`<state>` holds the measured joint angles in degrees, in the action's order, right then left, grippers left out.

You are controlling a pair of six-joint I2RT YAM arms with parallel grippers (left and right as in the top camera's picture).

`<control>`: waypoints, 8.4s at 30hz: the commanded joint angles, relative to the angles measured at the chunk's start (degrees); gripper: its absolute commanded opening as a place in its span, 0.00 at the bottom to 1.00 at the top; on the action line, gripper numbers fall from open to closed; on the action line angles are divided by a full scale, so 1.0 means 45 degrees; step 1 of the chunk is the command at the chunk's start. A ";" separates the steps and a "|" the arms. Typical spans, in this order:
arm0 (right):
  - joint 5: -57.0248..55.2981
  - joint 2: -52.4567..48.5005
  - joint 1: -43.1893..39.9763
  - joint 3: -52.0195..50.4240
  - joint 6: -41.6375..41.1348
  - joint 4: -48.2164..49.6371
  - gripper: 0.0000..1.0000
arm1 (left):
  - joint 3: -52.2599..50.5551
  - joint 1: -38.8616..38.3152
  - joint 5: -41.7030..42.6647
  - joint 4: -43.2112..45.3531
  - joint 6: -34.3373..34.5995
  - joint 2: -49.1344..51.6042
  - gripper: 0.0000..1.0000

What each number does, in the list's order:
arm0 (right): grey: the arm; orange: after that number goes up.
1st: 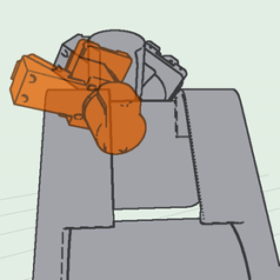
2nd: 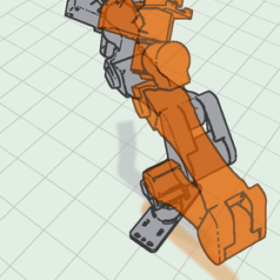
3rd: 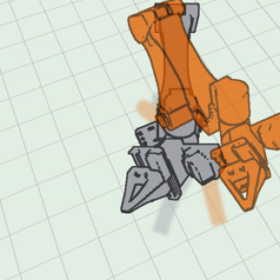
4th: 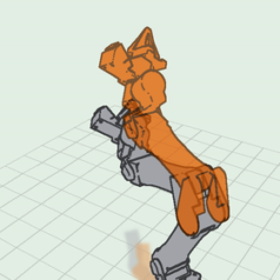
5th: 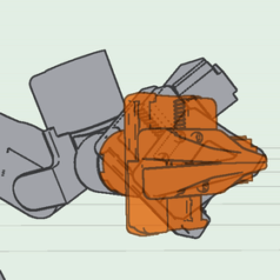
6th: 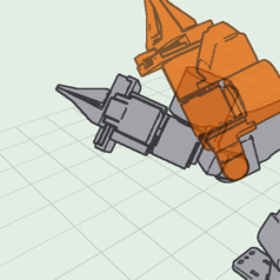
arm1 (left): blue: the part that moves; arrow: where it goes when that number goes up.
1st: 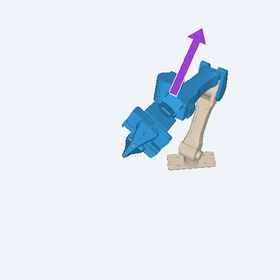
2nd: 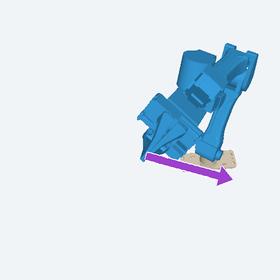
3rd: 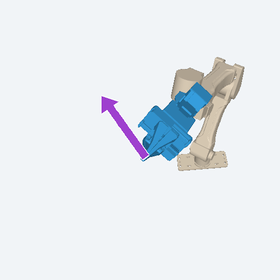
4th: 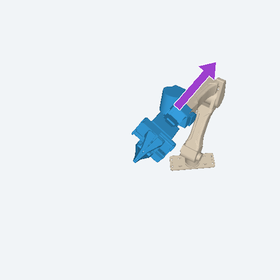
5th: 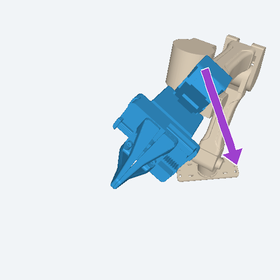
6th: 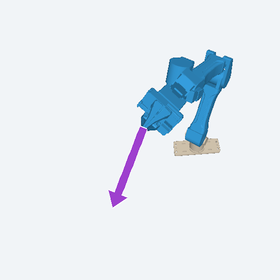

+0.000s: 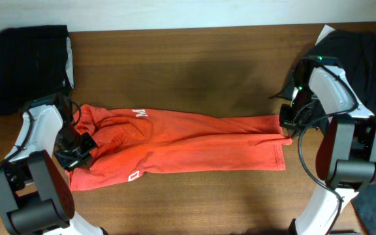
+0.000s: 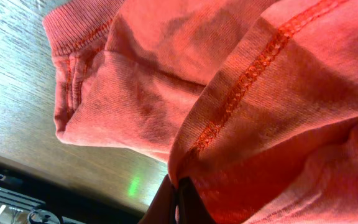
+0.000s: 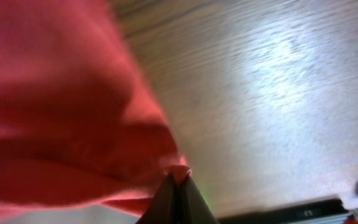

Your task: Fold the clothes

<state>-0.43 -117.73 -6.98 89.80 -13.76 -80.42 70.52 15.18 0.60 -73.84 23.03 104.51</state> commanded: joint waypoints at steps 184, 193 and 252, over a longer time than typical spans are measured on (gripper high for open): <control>0.1613 0.0865 -0.1778 0.1190 -0.1146 0.3779 0.99 | 0.1807 0.0253 0.0204 0.1175 -0.1292 0.3657 0.01; 0.1613 0.0865 -0.1778 0.1190 -0.1146 0.3779 0.99 | 1.1011 -0.1010 0.0277 -0.5090 -0.1311 0.3570 0.01; 0.1608 0.0865 -0.1778 0.1190 -0.1146 0.3779 0.99 | 0.7597 -0.4197 0.3123 -0.1588 -0.6096 0.4371 0.39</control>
<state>7.33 -114.06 -14.66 94.72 -18.87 -63.26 105.01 -3.97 16.49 -81.17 -3.88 123.46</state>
